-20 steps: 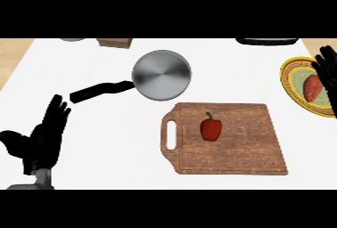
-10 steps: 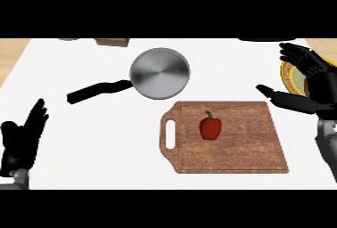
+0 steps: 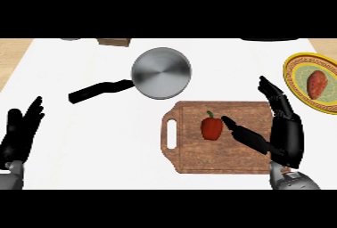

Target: Pick the bell pepper from the cutting board and place it in the pan

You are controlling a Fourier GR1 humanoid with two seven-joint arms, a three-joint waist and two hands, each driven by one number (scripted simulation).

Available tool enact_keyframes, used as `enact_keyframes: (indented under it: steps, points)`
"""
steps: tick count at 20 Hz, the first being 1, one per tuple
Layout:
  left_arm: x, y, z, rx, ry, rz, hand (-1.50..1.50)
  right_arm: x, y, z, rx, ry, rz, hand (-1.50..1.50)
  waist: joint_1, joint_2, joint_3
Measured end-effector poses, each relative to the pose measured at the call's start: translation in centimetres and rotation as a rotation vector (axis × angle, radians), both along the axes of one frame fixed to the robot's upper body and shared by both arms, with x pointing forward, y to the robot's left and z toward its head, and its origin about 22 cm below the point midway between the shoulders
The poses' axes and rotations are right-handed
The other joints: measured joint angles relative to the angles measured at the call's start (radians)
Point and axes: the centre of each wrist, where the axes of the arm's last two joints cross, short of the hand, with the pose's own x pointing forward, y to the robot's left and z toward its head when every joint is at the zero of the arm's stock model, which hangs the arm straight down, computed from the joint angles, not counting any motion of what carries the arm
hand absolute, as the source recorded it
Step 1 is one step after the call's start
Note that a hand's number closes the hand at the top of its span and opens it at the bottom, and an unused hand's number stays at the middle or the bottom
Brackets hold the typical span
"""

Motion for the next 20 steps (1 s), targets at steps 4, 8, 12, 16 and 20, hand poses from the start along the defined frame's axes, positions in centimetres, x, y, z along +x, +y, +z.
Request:
enact_keyframes:
  steps: [4,8,12,16,20]
  points:
    - [0.5,0.0,0.2,0.001,0.008,-0.001,0.00,-1.2,0.5,2.1,-0.136,0.070,0.003,-1.50,0.004,-0.002,-0.001]
    - [0.8,-0.6,0.2,0.003,0.007,-0.010,0.00,-0.8,-0.6,3.9,-0.333,0.222,0.009,-1.50,0.008,-0.003,-0.004]
    - [1.2,-0.8,0.5,0.008,0.004,-0.019,0.00,0.2,-0.4,6.4,-0.537,0.396,0.022,-1.50,0.020,-0.003,-0.006]
    - [1.5,-1.0,0.6,0.009,0.007,-0.029,0.00,1.4,1.4,8.9,-0.704,0.566,0.030,-1.50,0.034,-0.001,-0.006]
    - [1.7,-1.0,0.7,0.007,0.004,-0.037,0.00,2.7,4.5,10.5,-0.840,0.703,0.044,-1.50,0.043,0.001,-0.004]
